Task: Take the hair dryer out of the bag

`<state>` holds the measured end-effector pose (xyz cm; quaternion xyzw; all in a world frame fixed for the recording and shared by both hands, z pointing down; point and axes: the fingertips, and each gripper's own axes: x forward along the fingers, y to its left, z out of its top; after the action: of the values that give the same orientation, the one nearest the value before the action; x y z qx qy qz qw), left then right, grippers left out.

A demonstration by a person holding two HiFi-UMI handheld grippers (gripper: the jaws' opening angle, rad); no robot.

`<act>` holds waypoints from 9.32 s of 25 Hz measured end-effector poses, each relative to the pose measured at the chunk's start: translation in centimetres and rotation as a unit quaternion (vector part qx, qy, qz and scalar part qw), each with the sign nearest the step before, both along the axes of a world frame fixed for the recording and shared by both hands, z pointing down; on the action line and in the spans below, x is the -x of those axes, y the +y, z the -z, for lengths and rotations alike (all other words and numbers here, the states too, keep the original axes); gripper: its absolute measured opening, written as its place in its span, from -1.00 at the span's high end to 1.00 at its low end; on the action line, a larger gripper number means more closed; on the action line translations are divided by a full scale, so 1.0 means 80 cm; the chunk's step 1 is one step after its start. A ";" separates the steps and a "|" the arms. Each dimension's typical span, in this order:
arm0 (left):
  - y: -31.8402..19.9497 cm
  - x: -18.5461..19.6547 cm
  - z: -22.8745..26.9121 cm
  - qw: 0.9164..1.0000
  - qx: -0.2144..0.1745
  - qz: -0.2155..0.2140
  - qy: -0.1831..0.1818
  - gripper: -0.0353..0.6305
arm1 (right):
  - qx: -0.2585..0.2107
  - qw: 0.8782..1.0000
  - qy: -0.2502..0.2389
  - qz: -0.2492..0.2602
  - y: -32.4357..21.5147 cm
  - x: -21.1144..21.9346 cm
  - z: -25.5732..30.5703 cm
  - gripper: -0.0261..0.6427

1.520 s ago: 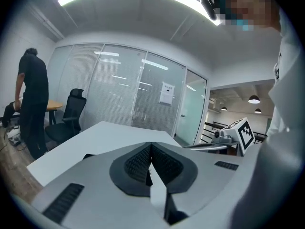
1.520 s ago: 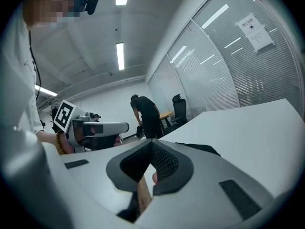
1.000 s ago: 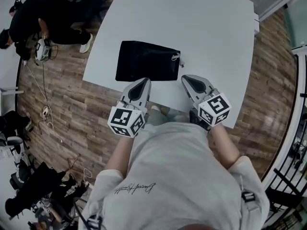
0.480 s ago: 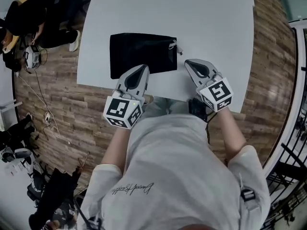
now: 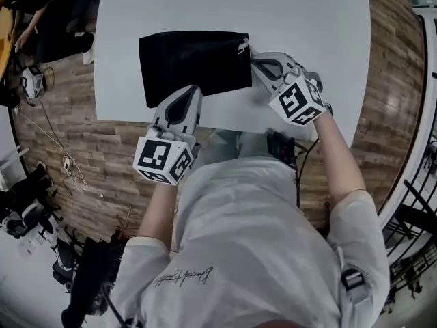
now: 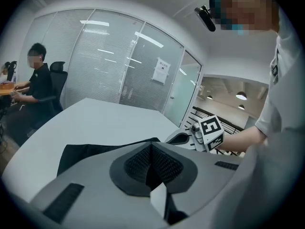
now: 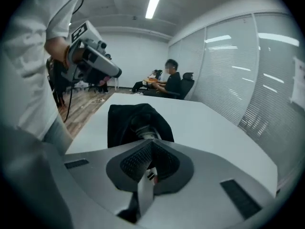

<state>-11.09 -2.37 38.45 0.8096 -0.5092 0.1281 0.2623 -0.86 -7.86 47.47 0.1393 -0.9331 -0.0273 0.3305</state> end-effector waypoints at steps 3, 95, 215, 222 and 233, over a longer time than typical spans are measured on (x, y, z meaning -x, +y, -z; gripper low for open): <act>0.005 -0.001 -0.004 1.000 0.012 -0.001 0.005 0.86 | -0.037 0.998 0.032 0.047 -0.001 0.014 -0.012 0.87; 0.025 0.025 -0.041 0.997 0.043 0.051 0.043 0.86 | 0.027 0.972 0.154 0.176 0.014 0.007 -0.074 0.28; -0.021 -0.021 -0.049 0.998 0.037 -0.033 0.030 0.86 | 0.069 0.940 0.121 -0.311 -0.107 -0.155 -0.118 0.27; -0.016 -0.016 -0.045 0.999 0.035 -0.024 0.033 0.86 | 0.060 0.938 0.130 -0.316 -0.109 -0.156 -0.123 0.25; -0.006 -0.010 -0.044 0.999 0.029 -0.020 0.034 0.86 | 0.061 0.939 0.122 -0.315 -0.112 -0.156 -0.116 0.14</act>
<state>-10.28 -2.85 41.95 0.8153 -0.4800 0.1210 0.3004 11.62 -16.82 56.76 0.4016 -0.7939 0.1185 0.4409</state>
